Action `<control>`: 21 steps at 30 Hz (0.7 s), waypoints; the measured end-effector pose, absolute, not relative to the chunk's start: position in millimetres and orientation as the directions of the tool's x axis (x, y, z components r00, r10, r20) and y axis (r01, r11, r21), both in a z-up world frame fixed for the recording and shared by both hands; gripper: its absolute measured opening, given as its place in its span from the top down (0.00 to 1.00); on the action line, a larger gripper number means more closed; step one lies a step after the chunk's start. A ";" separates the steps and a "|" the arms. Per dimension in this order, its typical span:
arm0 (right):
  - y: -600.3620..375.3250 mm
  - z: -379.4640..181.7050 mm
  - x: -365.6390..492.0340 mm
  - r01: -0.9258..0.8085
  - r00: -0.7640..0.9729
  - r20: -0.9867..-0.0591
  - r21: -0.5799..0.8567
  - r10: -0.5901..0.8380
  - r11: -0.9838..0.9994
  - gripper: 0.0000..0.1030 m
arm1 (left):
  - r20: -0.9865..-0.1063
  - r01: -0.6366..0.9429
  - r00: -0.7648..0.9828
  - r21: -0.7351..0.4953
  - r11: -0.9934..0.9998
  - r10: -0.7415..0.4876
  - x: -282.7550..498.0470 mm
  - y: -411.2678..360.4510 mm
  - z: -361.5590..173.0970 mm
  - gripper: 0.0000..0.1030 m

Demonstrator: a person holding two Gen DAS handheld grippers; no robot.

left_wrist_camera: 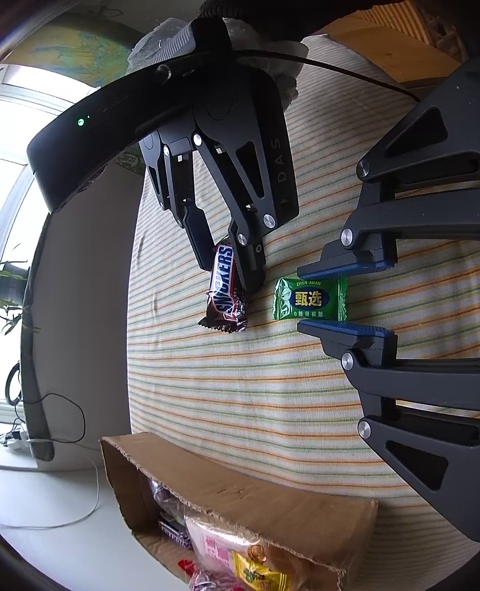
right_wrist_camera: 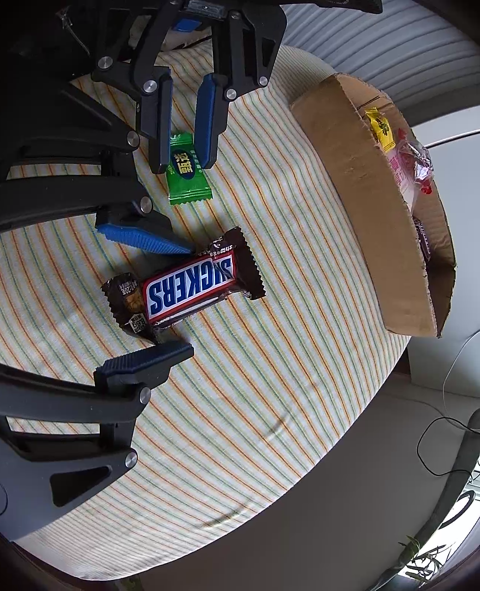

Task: Organize snacks
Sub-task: 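Grasp the green candy packet with left tool while right grasps the Snickers bar, then carry the green candy and Snickers bar over the box and lower them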

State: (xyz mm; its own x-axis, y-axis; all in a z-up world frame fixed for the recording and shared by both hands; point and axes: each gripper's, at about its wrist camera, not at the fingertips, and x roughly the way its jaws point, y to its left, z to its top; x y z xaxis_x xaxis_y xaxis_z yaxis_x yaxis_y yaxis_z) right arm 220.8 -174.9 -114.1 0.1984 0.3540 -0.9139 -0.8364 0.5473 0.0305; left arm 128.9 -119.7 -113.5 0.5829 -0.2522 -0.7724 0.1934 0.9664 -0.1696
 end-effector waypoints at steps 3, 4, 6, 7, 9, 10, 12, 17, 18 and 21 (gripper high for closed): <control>-176.4 -111.8 218.7 -0.826 0.210 -0.910 0.031 0.357 0.563 0.71 | -0.767 0.185 0.589 -0.177 0.967 -0.254 121.8 -117.7 -111.6 0.81; -177.5 -111.5 218.0 -0.821 0.209 -0.909 0.037 0.361 0.569 0.71 | -0.765 0.182 0.591 -0.181 0.966 -0.255 122.4 -116.2 -112.0 0.81; -180.5 -111.7 215.6 -0.818 0.209 -0.905 0.046 0.371 0.573 0.71 | -0.759 0.180 0.597 -0.188 0.966 -0.259 120.0 -113.5 -110.2 0.81; -182.1 -111.3 215.2 -0.813 0.216 -0.903 0.044 0.372 0.580 0.71 | -0.757 0.180 0.600 -0.189 0.965 -0.260 119.1 -113.2 -109.0 0.81; -184.9 -110.3 215.6 -0.803 0.226 -0.901 0.044 0.370 0.595 0.71 | -0.751 0.179 0.607 -0.190 0.965 -0.260 117.6 -112.5 -106.1 0.81; -186.3 -109.0 215.2 -0.800 0.225 -0.900 0.049 0.374 0.598 0.71 | -0.747 0.181 0.610 -0.192 0.965 -0.263 117.0 -112.0 -104.4 0.81; -189.2 -104.7 213.9 -0.795 0.233 -0.893 0.053 0.384 0.604 0.71 | -0.738 0.184 0.621 -0.192 0.964 -0.265 116.3 -110.4 -99.7 0.81; -193.3 -90.2 213.6 -0.774 0.261 -0.874 0.064 0.409 0.630 0.71 | -0.711 0.183 0.649 -0.198 0.963 -0.270 105.2 -103.0 -83.6 0.81; -194.3 -86.7 213.3 -0.772 0.266 -0.870 0.066 0.415 0.632 0.71 | -0.705 0.182 0.656 -0.198 0.963 -0.269 104.2 -101.0 -80.4 0.81; -192.5 -74.2 212.5 -0.765 0.285 -0.858 0.064 0.427 0.641 0.71 | -0.687 0.177 0.676 -0.199 0.964 -0.265 104.4 -92.7 -72.8 0.81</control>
